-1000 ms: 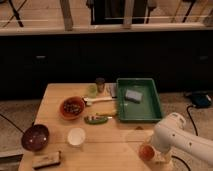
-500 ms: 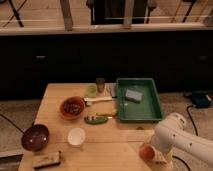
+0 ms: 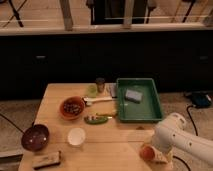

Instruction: Place apple in paper cup

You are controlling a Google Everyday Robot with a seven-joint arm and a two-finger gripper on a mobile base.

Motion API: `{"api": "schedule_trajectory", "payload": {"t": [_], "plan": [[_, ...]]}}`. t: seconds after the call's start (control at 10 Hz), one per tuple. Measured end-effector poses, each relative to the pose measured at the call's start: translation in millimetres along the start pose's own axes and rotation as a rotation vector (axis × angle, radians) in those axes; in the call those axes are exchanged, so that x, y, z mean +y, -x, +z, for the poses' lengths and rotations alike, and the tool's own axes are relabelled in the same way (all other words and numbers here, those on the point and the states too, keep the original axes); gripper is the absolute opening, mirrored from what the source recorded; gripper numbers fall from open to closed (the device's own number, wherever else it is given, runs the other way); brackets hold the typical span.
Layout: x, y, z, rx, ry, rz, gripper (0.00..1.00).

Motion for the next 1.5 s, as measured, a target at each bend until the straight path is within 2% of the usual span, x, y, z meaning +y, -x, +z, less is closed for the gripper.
{"api": "schedule_trajectory", "payload": {"t": [1.0, 1.5], "plan": [[2, -2, 5, 0.018, 0.013, -0.032, 0.80], [-12, 12, 0, 0.020, 0.018, -0.060, 0.80]]}}
